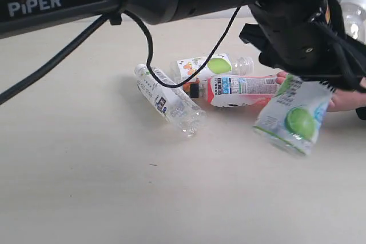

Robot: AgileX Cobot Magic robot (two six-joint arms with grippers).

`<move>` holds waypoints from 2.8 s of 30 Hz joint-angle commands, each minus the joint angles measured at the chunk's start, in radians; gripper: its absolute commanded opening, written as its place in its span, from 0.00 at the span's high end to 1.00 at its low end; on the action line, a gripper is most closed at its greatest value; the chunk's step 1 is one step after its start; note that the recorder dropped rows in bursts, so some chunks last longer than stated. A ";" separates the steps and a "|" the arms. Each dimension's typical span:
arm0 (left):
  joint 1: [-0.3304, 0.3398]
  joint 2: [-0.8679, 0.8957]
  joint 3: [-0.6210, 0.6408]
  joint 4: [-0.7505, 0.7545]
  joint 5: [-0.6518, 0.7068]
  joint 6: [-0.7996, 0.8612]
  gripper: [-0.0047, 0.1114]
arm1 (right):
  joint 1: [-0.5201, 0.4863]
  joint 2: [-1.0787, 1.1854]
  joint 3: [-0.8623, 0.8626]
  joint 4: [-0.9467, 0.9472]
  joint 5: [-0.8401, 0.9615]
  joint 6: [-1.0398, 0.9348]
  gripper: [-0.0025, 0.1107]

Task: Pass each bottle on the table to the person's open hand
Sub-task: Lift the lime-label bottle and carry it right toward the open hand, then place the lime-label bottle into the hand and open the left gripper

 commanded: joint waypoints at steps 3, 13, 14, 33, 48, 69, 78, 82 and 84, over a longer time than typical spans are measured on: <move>0.003 -0.010 -0.021 -0.001 -0.090 -0.289 0.96 | -0.008 -0.005 0.004 -0.002 -0.011 -0.009 0.98; 0.065 -0.007 -0.021 -0.032 -0.119 -0.457 0.96 | -0.008 -0.005 0.004 -0.005 -0.011 -0.009 0.98; 0.075 -0.004 -0.021 -0.060 -0.122 -0.458 0.96 | -0.008 -0.005 0.004 -0.005 -0.011 -0.009 0.98; 0.148 0.181 -0.185 -0.533 -0.113 -0.166 0.96 | -0.008 -0.005 0.004 -0.005 -0.011 -0.009 0.98; 0.165 0.315 -0.277 -0.569 -0.142 -0.161 0.96 | -0.008 -0.005 0.004 -0.005 -0.011 -0.009 0.98; 0.165 0.352 -0.277 -0.582 -0.155 -0.119 0.96 | -0.008 -0.005 0.004 -0.005 -0.011 -0.009 0.98; 0.165 0.368 -0.277 -0.601 -0.178 -0.100 0.96 | -0.008 -0.005 0.004 -0.005 -0.011 -0.009 0.98; 0.165 0.368 -0.277 -0.629 -0.176 -0.080 0.92 | -0.008 -0.005 0.004 -0.005 -0.011 -0.009 0.98; 0.165 0.368 -0.277 -0.629 -0.176 -0.080 0.85 | -0.008 -0.005 0.004 -0.005 -0.011 -0.009 0.98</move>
